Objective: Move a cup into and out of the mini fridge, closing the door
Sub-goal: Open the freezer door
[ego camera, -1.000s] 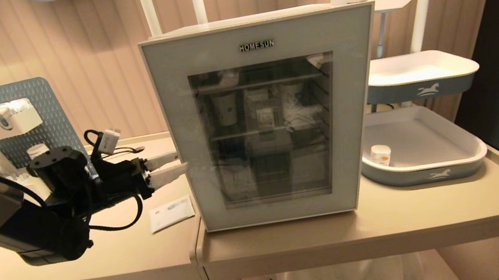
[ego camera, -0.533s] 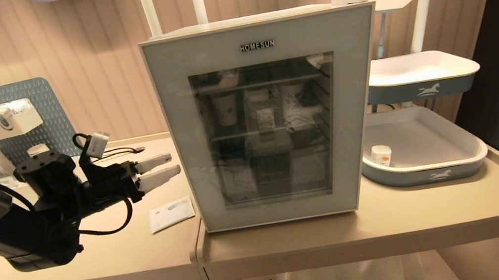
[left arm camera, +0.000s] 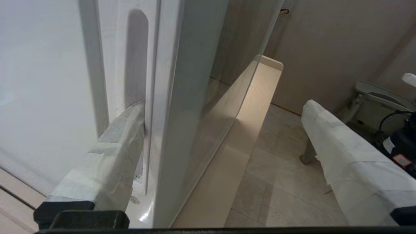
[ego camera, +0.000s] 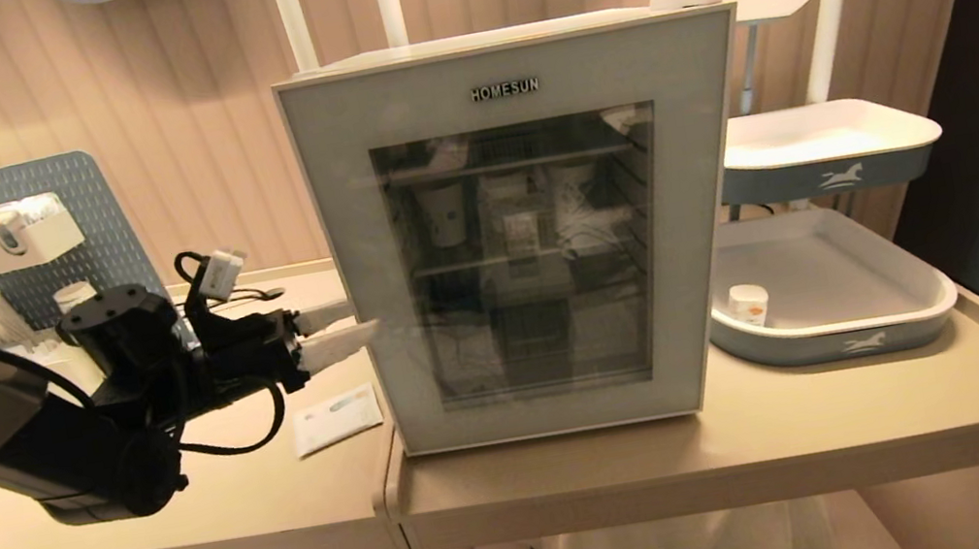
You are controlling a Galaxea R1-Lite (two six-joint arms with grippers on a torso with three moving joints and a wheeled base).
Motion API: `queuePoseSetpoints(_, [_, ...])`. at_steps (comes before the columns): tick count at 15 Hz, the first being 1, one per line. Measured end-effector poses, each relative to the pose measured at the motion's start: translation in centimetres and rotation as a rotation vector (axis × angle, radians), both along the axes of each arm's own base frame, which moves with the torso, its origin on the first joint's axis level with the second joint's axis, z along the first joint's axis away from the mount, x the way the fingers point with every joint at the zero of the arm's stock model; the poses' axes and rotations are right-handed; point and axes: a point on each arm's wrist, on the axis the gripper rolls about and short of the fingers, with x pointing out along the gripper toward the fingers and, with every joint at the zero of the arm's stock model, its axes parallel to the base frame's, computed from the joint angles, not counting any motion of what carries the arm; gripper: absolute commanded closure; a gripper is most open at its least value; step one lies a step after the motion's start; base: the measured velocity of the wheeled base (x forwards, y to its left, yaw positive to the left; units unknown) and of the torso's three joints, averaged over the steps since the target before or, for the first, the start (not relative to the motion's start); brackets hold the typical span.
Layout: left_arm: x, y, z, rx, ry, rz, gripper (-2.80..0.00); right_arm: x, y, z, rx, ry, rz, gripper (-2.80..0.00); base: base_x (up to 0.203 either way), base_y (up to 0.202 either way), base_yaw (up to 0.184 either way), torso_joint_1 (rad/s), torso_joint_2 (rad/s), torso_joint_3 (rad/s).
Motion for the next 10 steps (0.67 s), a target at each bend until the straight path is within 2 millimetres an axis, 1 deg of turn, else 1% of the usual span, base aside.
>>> queuePoseSetpoints(3, [-0.3,-1.4,-0.1,0.000,0.004,-0.026,-2.80,0.0,0.0,0.0,0.000,0.000,-0.001,0.00,0.000,0.000,0.000,0.000,0.00,0.000])
queuePoseSetpoints(6, [-1.2,-1.7,-0.1,0.000,0.008,-0.039,-2.80,0.0,0.0,0.0,0.000,0.000,-0.001,0.00,0.000,0.000,0.000,0.000,0.00,0.000])
queuePoseSetpoints(8, [-2.6,-1.6,0.0,0.000,0.035,-0.053,-2.80,0.0,0.0,0.0,0.000,0.000,0.000,0.00,0.000,0.000,0.000,0.000,0.00,0.000])
queuePoseSetpoints(10, [-4.4,-0.9,0.5,-0.008,0.070,-0.043,-2.80,0.0,0.0,0.0,0.000,-0.001,-0.002,0.00,0.000,0.000,0.000,0.000,0.00,0.000])
